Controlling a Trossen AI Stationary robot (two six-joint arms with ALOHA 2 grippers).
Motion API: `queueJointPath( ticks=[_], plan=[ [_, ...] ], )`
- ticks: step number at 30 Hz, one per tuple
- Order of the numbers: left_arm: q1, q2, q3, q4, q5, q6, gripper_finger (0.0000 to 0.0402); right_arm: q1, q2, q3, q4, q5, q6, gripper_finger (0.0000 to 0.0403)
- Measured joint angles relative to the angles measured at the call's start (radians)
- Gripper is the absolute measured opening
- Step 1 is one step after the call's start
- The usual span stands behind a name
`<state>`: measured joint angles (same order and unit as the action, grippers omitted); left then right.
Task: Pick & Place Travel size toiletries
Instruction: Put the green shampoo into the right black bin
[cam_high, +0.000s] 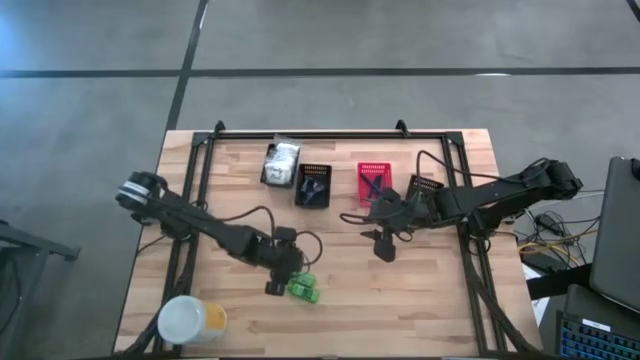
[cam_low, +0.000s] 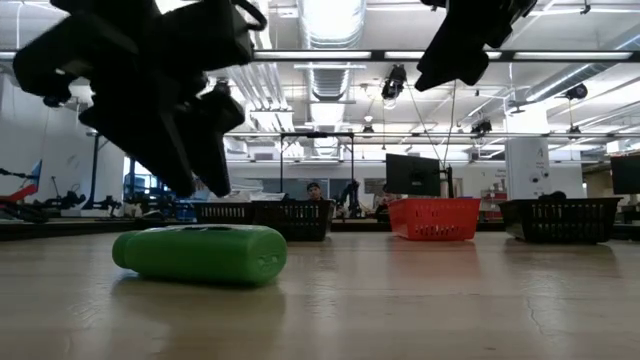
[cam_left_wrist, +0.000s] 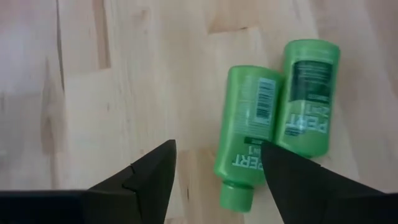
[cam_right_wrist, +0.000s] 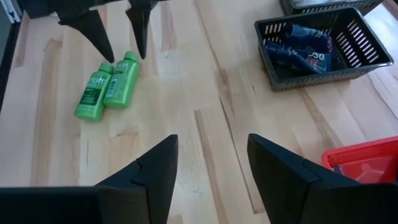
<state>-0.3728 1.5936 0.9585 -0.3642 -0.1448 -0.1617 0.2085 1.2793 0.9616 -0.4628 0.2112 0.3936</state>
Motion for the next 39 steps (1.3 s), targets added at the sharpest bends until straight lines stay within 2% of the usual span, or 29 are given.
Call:
queueJointPath(
  ticks=[3,11,22,27,32,39],
  plan=[
    [0.000,0.015,-0.001,-0.003,-0.004,-0.045,0.0254,0.000,0.001,-0.015,0.016,0.001,0.015,0.0193],
    [-0.004,0.035,-0.004,0.003,0.024,-0.050,0.0301,0.000,0.001,-0.031,0.019,0.000,0.063,0.0198],
    [-0.008,0.090,-0.013,0.051,0.046,0.010,0.0305,0.000,0.001,-0.031,0.027,0.000,0.063,0.0179],
    [-0.008,0.127,-0.011,0.065,-0.014,0.031,0.0304,0.000,0.001,-0.031,0.028,0.000,0.063,0.0179],
    [-0.008,0.146,-0.011,0.070,-0.019,0.031,0.0284,0.000,0.000,-0.031,0.028,0.000,0.063,0.0187],
    [-0.009,0.155,-0.011,0.085,-0.003,0.031,0.0216,0.000,0.000,-0.031,0.028,0.000,0.063,0.0189]
  ],
)
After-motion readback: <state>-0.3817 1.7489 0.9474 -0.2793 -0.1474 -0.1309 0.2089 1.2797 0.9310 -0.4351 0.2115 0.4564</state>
